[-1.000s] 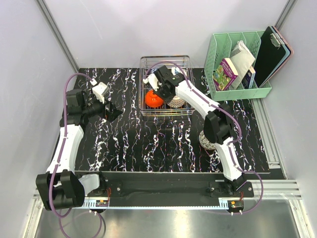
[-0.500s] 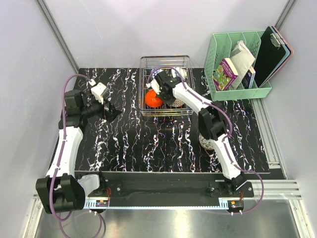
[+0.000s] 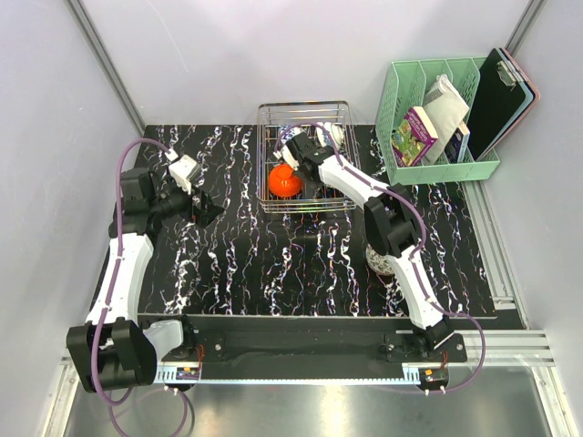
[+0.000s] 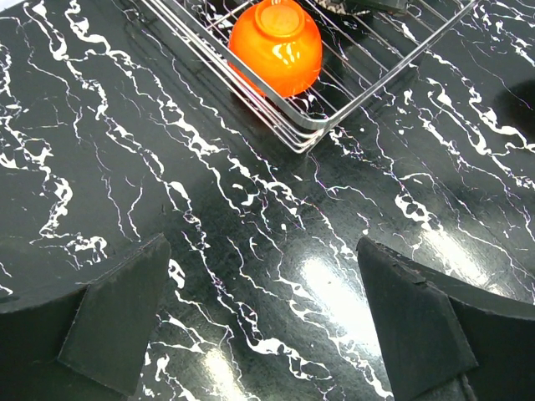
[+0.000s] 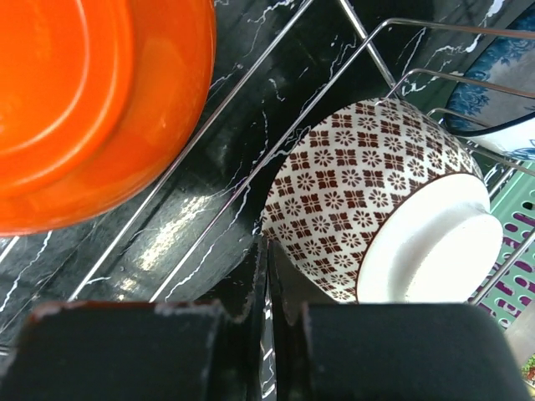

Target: Load the bowls into the dish rack

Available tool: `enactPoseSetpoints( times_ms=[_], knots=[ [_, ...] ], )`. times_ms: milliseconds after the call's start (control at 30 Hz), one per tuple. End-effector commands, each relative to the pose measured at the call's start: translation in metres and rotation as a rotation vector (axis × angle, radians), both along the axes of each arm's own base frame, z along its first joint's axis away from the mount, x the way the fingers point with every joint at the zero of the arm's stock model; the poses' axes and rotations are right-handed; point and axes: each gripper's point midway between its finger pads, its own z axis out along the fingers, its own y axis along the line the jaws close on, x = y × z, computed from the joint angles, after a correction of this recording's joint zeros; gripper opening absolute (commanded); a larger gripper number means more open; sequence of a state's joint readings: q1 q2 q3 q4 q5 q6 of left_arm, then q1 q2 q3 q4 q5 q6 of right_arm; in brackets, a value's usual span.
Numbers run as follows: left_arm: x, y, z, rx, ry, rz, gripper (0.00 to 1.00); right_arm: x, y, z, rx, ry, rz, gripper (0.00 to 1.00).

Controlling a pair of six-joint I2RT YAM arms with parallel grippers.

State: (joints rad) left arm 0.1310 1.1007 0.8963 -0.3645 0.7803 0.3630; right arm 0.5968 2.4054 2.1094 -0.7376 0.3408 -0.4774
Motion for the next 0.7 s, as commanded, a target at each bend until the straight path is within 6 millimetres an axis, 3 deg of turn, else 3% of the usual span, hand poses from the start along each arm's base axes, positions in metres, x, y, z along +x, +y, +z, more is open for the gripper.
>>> enactPoseSetpoints(
  times_ms=[0, 367, 467, 633, 667],
  knots=[
    [0.001, -0.001, 0.011, 0.003, -0.062, -0.021, 0.99, 0.016, -0.007, 0.041, 0.020, -0.117, -0.034, 0.06],
    [0.002, -0.002, 0.014, -0.012, -0.056, -0.027, 0.99, -0.038, 0.040, 0.053, 0.267, 0.143, 0.122, 0.03],
    [0.003, -0.001, 0.016, -0.013, -0.060, -0.021, 0.99, -0.042, 0.054, 0.049, 0.316, 0.177, 0.141, 0.04],
    [0.004, -0.001, 0.016, -0.010, -0.060, -0.017, 0.99, -0.033, 0.078, 0.044, 0.348, 0.168, 0.171, 0.03],
    [0.004, 0.000, 0.016, -0.008, -0.060, -0.012, 0.99, -0.029, 0.086, 0.052, 0.367, 0.149, 0.187, 0.03]
  ],
)
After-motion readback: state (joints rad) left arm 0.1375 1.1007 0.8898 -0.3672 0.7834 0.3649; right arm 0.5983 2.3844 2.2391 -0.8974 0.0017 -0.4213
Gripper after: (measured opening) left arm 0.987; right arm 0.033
